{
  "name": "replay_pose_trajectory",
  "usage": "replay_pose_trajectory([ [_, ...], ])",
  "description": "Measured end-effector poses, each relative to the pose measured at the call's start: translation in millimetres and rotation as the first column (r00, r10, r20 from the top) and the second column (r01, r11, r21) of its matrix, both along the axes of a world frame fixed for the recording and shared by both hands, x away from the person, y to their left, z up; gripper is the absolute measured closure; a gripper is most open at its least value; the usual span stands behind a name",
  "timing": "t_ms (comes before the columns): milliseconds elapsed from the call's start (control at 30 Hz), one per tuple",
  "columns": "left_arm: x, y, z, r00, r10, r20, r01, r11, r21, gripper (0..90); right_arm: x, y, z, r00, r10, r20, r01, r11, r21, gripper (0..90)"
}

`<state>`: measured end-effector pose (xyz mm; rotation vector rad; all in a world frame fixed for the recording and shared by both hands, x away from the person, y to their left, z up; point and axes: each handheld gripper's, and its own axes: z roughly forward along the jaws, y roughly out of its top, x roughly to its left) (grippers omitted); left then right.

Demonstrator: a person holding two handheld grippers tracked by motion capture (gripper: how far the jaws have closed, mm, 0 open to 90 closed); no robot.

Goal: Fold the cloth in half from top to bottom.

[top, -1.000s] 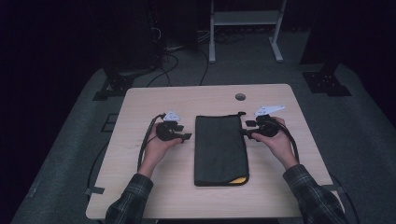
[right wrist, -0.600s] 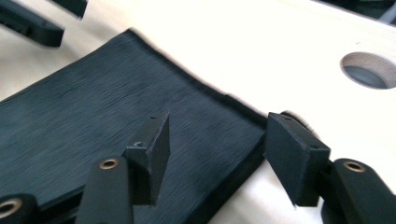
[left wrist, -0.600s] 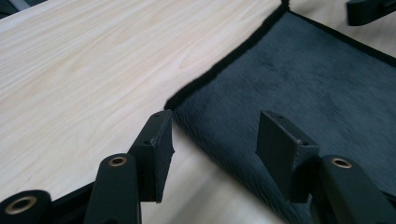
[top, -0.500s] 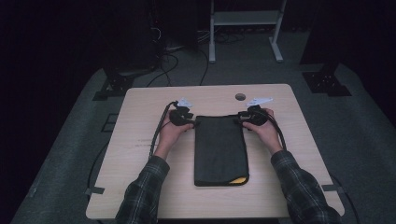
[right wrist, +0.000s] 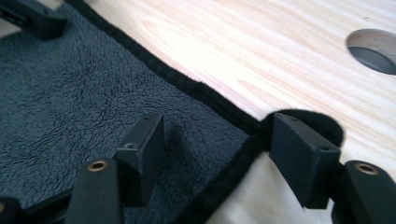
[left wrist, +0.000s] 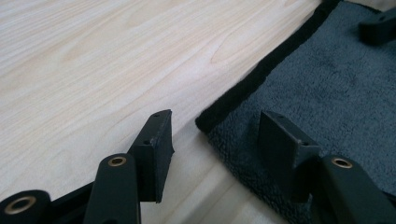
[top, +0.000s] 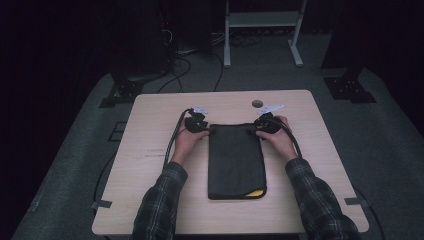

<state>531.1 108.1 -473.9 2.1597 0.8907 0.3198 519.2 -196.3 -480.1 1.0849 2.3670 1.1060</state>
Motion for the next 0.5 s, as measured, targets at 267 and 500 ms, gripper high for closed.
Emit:
replay_pose_trajectory([
  [267,4.1,-2.9,1.9,0.9995,-0.030,-0.006,0.030,0.9993,0.024,51.2,6.5,-2.1,0.1,0.9995,0.019,-0.026,-0.018,0.9997,0.015,44.5],
  [500,1.7,-6.2,2.3,0.9981,-0.040,-0.047,0.039,0.9990,-0.019,79.7,4.2,-3.1,0.6,0.9976,0.046,-0.052,-0.043,0.9976,0.055,67.4],
])
